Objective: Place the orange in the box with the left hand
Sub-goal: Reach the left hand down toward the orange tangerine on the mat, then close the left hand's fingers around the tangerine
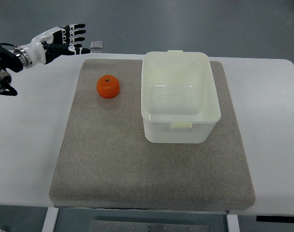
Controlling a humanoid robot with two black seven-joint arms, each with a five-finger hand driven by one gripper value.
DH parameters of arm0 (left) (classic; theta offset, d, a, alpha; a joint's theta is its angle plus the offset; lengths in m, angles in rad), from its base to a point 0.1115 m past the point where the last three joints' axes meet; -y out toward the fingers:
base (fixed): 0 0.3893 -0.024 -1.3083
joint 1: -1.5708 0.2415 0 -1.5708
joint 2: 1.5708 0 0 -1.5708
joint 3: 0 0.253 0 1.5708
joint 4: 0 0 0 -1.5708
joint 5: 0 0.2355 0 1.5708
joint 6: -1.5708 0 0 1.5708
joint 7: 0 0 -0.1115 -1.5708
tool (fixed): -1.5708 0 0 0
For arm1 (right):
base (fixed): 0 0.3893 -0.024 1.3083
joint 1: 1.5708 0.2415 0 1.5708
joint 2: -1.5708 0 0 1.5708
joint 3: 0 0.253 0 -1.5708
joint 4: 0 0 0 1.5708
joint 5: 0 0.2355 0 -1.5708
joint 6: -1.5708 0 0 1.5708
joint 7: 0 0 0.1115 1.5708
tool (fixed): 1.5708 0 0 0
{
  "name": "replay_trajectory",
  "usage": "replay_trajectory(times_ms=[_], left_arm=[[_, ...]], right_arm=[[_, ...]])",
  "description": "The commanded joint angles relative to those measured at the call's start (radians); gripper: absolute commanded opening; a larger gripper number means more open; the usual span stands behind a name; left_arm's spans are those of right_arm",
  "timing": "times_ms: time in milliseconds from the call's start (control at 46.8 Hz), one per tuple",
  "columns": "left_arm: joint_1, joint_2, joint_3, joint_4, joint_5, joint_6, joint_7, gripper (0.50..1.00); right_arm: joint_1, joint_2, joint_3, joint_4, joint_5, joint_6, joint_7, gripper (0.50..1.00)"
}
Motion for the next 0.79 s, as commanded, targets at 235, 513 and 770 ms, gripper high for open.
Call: replay_trajectory(times_ms=[235, 513, 770], left_arm=[[-0.018, 0.025, 0.108, -0.195, 0.433, 0.078, -0.055, 0.992], [-0.018, 0.03, 0.238, -0.293, 0.768, 0.246, -0.073, 0.994], [-0.023, 0.021, 0.275, -0.289, 0.828, 0.257, -0.073, 0.992]], right_arm=[[0.0, 0.0, 0.0, 0.0, 0.0, -0.001, 0.0, 0.926], [0.0, 0.0, 0.0, 0.0, 0.0, -0.001, 0.0, 0.926], [0.0, 0.0, 0.0, 0.0, 0.0, -0.001, 0.0, 0.926]])
